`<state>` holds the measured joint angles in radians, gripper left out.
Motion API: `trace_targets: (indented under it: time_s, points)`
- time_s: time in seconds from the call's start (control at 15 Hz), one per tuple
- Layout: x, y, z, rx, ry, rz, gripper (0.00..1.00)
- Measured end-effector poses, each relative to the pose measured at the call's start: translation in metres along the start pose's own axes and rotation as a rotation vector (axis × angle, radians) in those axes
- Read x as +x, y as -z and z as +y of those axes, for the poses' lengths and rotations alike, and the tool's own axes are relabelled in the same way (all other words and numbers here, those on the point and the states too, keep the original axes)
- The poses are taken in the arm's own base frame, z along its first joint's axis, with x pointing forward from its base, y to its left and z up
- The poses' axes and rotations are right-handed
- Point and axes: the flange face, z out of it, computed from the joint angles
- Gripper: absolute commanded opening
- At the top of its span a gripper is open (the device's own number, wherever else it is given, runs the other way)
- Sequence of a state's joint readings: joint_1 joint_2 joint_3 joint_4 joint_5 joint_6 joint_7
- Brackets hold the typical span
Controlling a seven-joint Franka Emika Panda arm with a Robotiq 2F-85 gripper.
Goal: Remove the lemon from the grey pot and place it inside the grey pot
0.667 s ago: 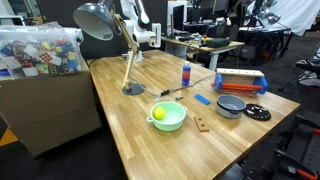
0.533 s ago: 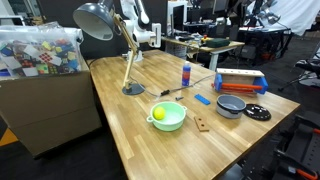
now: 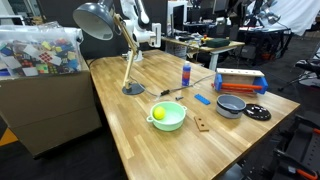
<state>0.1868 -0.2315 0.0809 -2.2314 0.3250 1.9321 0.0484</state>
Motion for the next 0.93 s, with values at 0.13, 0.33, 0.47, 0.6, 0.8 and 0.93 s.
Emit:
trace_targets:
  time_s: [0.13, 0.33, 0.47, 0.6, 0.8, 0.93]
  points:
    - [0.004, 0.0, 0.002, -0.01, 0.001, 0.01, 1.0]
    - [0.026, -0.004, 0.008, -0.035, -0.003, 0.029, 1.0]
    - [0.046, -0.013, 0.017, -0.068, -0.02, 0.027, 1.0]
    - [0.067, -0.024, 0.025, -0.102, -0.047, 0.02, 1.0]
    - [0.094, -0.039, 0.031, -0.154, -0.084, 0.01, 1.0]
    - [0.104, -0.043, 0.03, -0.165, -0.094, 0.008, 1.0]
